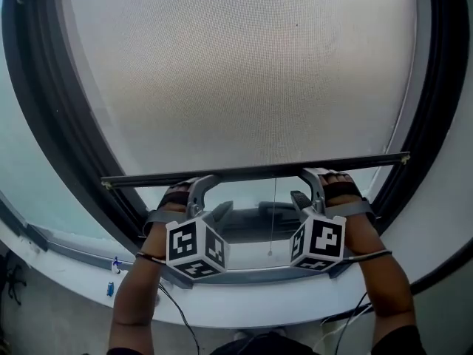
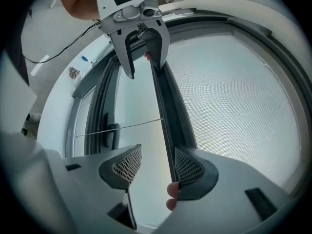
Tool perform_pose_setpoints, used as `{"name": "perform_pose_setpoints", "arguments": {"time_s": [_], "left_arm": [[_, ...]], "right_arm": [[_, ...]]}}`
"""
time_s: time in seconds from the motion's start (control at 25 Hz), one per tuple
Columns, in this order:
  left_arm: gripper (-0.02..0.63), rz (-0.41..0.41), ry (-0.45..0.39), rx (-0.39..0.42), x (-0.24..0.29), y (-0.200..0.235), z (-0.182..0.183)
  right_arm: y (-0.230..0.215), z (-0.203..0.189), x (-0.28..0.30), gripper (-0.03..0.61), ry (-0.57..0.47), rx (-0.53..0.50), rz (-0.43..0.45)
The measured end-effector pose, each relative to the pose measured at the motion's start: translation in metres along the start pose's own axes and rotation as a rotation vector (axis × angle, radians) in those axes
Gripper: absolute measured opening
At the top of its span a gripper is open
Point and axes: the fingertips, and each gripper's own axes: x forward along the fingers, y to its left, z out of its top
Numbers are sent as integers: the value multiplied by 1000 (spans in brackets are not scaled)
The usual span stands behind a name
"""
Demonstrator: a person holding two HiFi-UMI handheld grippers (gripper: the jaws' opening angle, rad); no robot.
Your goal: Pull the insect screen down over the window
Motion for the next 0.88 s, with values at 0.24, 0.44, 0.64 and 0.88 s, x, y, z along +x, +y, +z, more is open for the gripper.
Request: {"name": "perform_pose_setpoints", "arguments": {"time_s": [0.24, 0.44, 0.64, 0.88], "left_arm": [[239, -42, 12, -29, 1, -8, -8], [239, -139, 36, -33, 18, -56, -22], [239, -118, 66, -46, 11, -35, -20], [239, -191, 111, -21, 17, -61, -29]], "right_arm": [[12, 3, 4, 218, 49, -85, 19], [62, -13, 14, 218, 47, -64, 102], [39, -4, 11, 218, 72, -86, 101], [67, -8, 11, 218, 85, -47, 232]]}}
